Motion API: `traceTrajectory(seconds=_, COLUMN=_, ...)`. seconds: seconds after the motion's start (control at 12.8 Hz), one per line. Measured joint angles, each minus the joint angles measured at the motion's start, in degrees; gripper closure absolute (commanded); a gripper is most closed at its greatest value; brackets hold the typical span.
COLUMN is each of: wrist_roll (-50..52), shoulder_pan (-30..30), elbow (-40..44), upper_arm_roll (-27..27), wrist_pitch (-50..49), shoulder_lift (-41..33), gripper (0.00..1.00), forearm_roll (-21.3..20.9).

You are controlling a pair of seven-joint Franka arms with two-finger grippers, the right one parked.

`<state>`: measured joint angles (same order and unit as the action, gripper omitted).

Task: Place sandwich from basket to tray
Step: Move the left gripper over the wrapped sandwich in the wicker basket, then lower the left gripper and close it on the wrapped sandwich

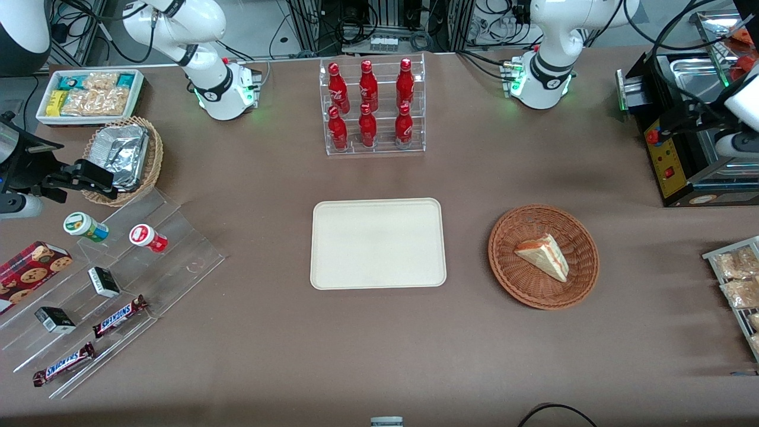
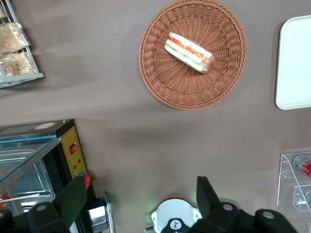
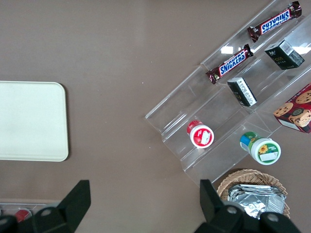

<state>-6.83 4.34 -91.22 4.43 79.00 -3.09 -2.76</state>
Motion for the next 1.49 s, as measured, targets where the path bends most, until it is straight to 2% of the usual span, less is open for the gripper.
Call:
traceTrajectory(seconds=0.47, wrist_roll=1.3, shoulder_pan=0.0, elbow=-0.2, upper_arm_roll=-0.2, wrist_pitch=3.4, shoulder_lift=4.2, gripper=0.00, forearm_roll=0.0)
traceTrajectory(seconds=0.63, wrist_roll=9.0, shoulder_pan=0.1, elbow=-0.3, upper_arm_roll=-0.4, wrist_pitch=7.5, shoulder_lift=7.2, gripper=0.00, forearm_roll=0.0)
traceTrajectory(seconds=0.94, wrist_roll=31.9, shoulder_pan=1.5, elbow=-0.6, upper_arm_roll=-1.4, wrist_pitch=14.4, shoulder_lift=14.3, gripper=0.00, forearm_roll=0.5)
traceTrajectory(seconds=1.18, wrist_roll=43.9, shoulder_pan=2.8, elbow=-1.2, upper_arm_roll=-1.8, wrist_pitch=20.1, shoulder_lift=18.5, gripper=0.00, forearm_roll=2.3)
traceTrajectory(seconds=1.49, wrist_roll=59.8, shoulder_pan=2.9, elbow=-5.7, upper_arm_roll=-4.4, wrist_pitch=31.4, shoulder_lift=24.0, gripper=0.00, forearm_roll=2.4)
